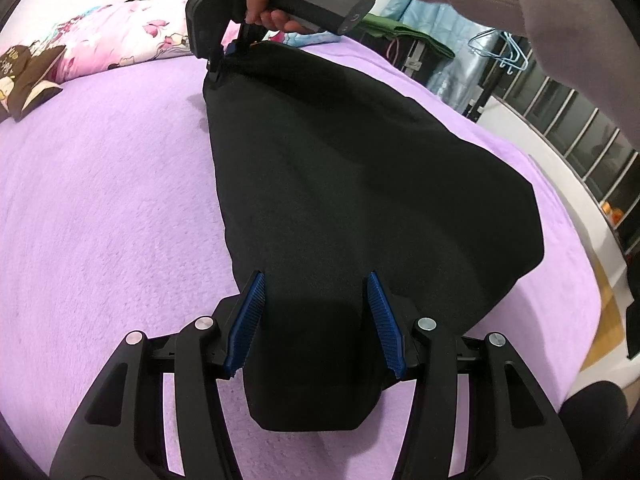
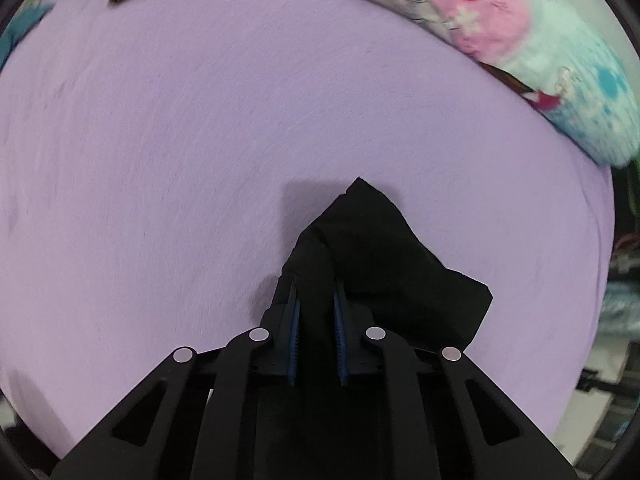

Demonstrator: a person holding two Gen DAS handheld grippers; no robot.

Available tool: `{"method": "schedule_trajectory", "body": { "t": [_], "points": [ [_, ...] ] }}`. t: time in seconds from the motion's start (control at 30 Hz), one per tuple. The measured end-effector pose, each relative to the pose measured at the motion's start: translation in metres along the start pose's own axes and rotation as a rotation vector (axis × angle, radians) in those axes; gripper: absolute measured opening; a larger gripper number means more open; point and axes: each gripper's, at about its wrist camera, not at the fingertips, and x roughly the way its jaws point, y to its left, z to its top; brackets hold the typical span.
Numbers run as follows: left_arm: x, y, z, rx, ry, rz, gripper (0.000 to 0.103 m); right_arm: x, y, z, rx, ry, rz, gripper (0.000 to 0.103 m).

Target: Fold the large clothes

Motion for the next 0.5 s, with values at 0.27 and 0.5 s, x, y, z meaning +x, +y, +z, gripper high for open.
{"method": "schedule_trajectory", "body": {
  "t": [0.27,0.5],
  "points": [
    [-0.003,-0.011,-0.005,0.064,-0.014,0.02,0.05,0.034,-0.057,-0.007,0.26,-0.007,0.256,0.015],
    [-0.002,-0.002,-0.001,0.059,0.018,-0.005,0.055,0.021,-0.068,-0.031,0.246,-0.087,0.286,0.042]
  ]
}}
